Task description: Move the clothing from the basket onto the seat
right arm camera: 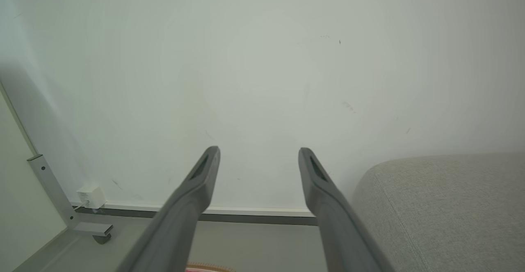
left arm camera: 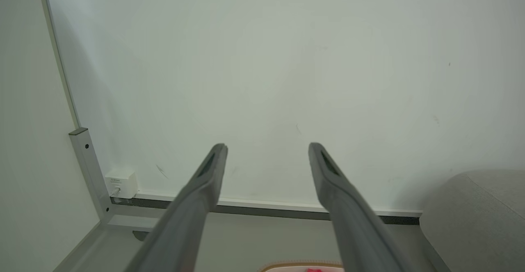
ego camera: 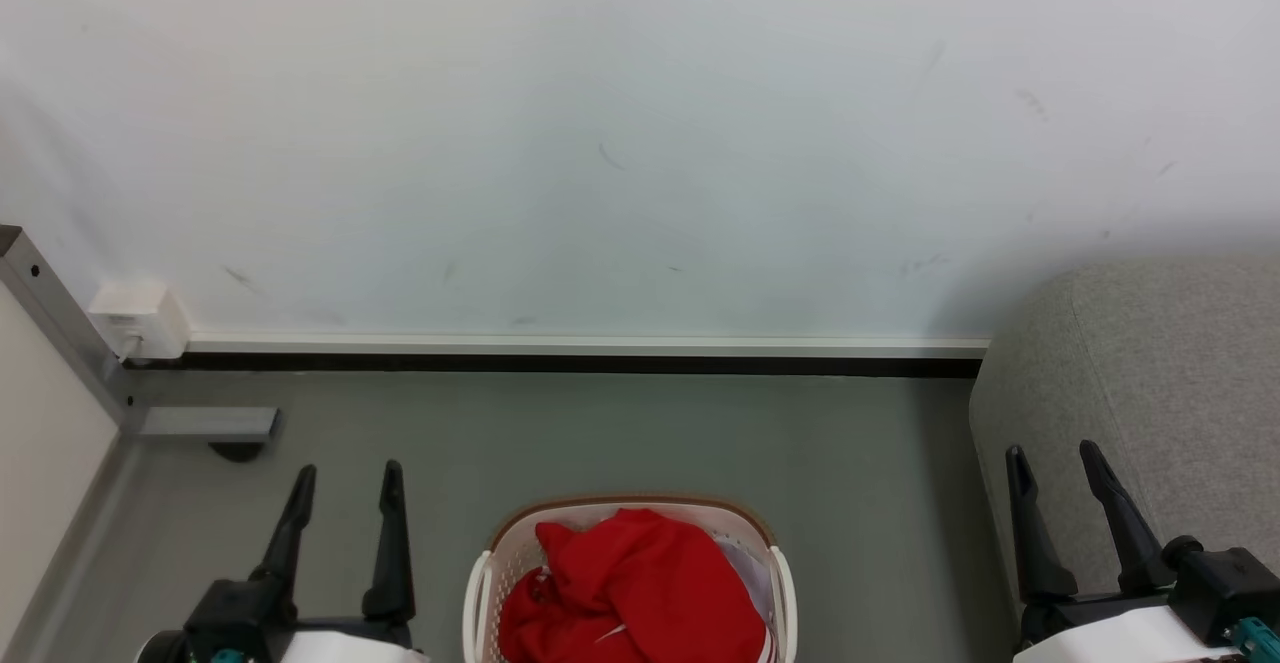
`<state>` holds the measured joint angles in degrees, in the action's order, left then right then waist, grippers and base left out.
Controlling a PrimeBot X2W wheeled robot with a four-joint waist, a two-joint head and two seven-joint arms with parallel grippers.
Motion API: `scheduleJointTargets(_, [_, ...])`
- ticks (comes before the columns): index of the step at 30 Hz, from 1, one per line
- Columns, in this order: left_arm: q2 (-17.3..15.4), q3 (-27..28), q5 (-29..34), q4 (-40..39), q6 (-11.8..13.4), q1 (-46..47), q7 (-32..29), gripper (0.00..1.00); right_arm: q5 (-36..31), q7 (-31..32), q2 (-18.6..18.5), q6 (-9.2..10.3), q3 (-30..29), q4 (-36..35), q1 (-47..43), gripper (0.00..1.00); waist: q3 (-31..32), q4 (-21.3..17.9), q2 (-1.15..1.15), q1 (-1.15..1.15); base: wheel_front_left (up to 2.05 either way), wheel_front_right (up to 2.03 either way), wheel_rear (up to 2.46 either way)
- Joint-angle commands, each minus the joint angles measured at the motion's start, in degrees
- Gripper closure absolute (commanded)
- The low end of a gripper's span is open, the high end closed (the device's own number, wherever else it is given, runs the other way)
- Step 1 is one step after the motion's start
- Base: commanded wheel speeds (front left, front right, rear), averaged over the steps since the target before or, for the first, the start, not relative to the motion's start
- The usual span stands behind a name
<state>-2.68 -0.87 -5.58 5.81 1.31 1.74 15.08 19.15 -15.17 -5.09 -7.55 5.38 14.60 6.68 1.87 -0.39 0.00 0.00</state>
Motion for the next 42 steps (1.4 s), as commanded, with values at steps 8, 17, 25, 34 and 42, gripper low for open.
scheduleJointTargets(8, [-0.38,0.14,0.29,0.23,0.01,-0.46,0.14,0.00,0.29,0.02,0.25,0.12,-0.08,-0.15,-0.41,0.00,-0.02,-0.05,0.00,0.00,0.00,0.00,0.00])
scheduleJointTargets(17, [-0.38,0.30,-0.04,0.37,-0.14,-0.23,0.14,0.00,0.40,0.02,0.23,0.12,0.02,0.27,0.06,0.00,-0.16,-0.14,0.00,0.00,0.00,0.00,0.00])
scheduleJointTargets(25, [-0.38,0.43,-0.33,0.44,-0.21,-0.16,0.14,0.00,0.50,0.03,0.34,0.12,0.02,0.26,0.17,0.00,-0.18,-0.27,0.00,0.00,0.00,0.00,0.00])
scheduleJointTargets(34, [-0.38,0.23,-0.73,0.39,0.05,-0.10,0.14,0.00,0.72,0.03,0.43,0.12,-0.04,0.32,0.27,0.00,-0.18,-0.34,0.00,0.00,0.00,0.00,0.00])
scheduleJointTargets(42, [-0.38,0.13,-0.80,0.35,0.12,-0.03,0.13,0.00,0.80,0.03,0.53,0.12,0.14,0.25,0.41,0.00,-0.24,-0.39,0.00,0.00,0.00,0.00,0.00])
